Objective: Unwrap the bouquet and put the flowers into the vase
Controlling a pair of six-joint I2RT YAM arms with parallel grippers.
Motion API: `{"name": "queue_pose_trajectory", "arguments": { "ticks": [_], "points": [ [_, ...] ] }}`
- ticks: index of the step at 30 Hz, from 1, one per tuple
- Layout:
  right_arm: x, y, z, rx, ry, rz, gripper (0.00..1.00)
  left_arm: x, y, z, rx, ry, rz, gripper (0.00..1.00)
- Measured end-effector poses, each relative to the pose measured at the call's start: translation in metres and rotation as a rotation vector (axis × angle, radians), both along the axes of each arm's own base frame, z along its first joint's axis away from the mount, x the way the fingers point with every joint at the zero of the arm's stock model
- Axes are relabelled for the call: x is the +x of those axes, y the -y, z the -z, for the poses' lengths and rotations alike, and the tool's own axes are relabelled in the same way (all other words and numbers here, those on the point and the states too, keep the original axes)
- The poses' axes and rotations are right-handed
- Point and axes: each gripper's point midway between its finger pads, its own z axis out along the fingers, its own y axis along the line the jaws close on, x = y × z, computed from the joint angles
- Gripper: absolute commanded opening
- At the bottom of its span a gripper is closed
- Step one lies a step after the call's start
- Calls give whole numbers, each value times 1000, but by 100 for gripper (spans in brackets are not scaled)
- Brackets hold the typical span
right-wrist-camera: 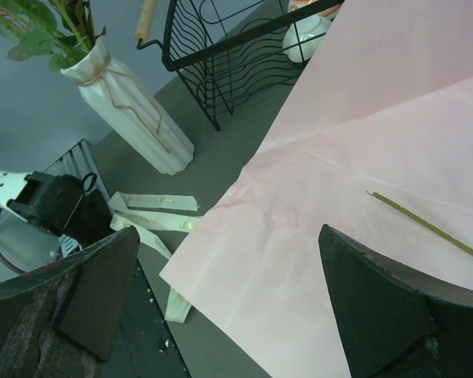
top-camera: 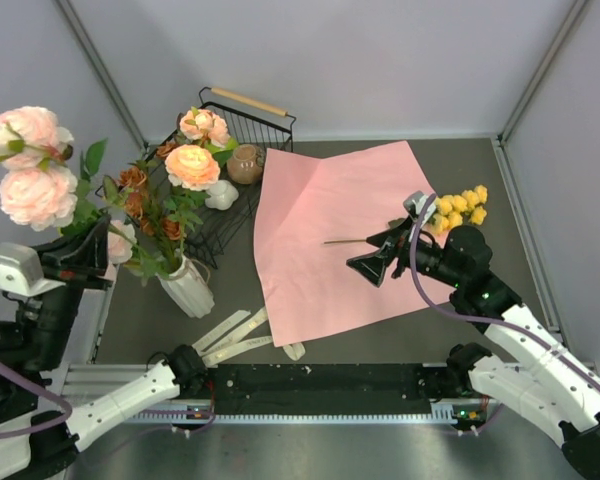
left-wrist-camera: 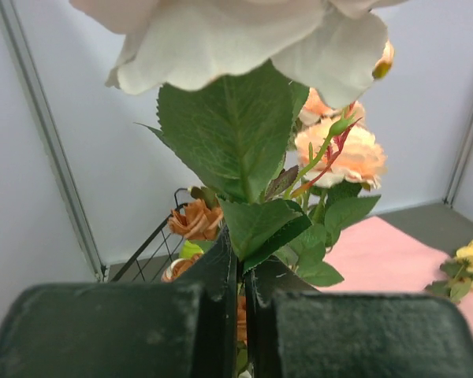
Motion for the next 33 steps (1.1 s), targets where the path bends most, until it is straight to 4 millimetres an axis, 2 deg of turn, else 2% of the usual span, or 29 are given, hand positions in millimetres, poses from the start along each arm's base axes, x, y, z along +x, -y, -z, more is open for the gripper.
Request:
{"name": "queue_pose_trajectory", "arguments": {
  "ticks": [8,10,17,22,29,33],
  "points": [
    [0,0,0,-1,-2,1,97,-14,-17,-49,-137,50,15,0],
    [0,0,0,1,-5,1,97,-14,-17,-50,-157,44,21,0],
    [0,0,1,2,-9,1,97,-7,-9,-32,-151,-23,22,0],
    [0,-1,0,8,-16,2,97,3,2,-10,-114,-63,15,0],
    [0,-1,0,11,-21,2,97,21,25,35,-25,-126,1,0],
    [0,-1,0,11,-21,3,97,29,29,68,-1,-150,-22,0]
  ]
}}
